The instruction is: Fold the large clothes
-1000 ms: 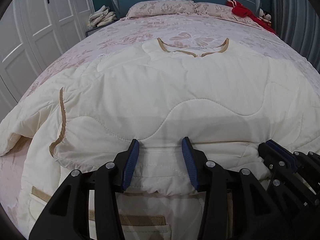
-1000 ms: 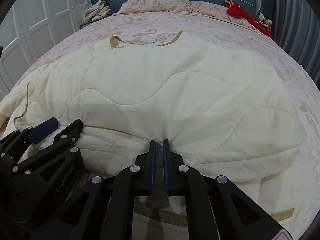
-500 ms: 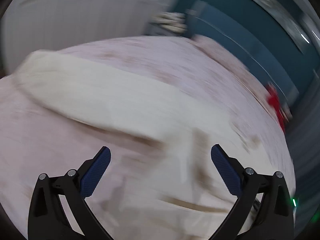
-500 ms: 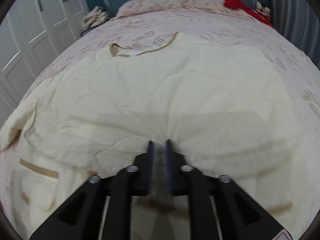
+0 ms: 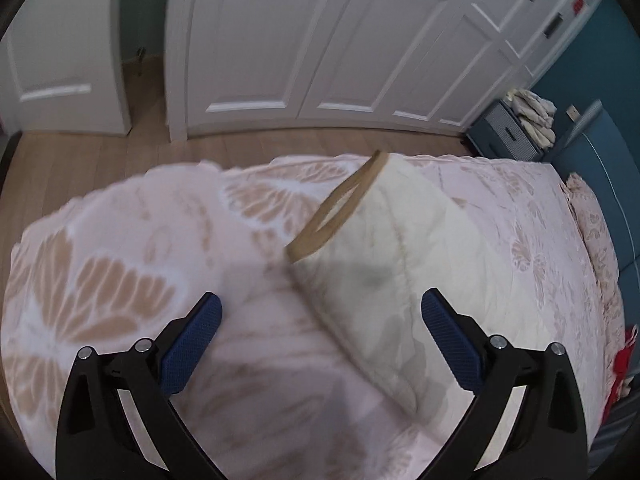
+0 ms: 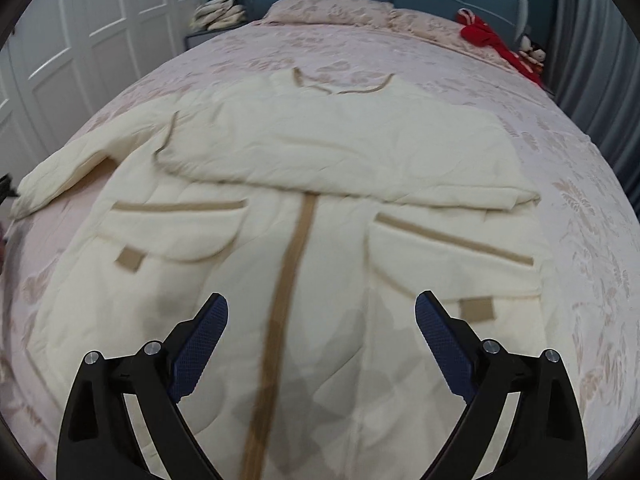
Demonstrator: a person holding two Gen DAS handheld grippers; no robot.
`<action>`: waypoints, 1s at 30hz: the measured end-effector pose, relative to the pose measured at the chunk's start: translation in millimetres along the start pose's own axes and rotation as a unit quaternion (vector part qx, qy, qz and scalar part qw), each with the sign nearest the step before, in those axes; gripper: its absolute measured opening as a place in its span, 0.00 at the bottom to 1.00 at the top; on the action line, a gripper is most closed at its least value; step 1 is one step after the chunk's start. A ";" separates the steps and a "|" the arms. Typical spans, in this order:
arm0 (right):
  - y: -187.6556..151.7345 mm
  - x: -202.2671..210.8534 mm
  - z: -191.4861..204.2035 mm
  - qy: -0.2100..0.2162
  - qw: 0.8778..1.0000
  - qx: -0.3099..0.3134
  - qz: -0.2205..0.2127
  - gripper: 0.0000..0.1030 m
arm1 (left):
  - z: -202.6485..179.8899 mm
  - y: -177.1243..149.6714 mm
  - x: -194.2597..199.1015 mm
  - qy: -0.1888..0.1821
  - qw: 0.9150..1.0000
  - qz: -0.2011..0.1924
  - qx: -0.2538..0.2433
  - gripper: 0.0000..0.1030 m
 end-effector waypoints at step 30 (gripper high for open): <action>-20.8 42.6 -112.0 -0.034 0.995 -0.098 -0.004 0.91 | -424.3 -398.1 295.0 -0.380 0.835 0.158 -0.364 0.49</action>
Point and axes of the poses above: each gripper's, at about its wrist camera, not at the fingertips, and x roughly against the way its jaws point, z to its left, y to its top, the point moved 8 cm from there along -x, roughly the way its jaws point, and after that the axes turned 8 degrees about -z, right-handed, at the moved point
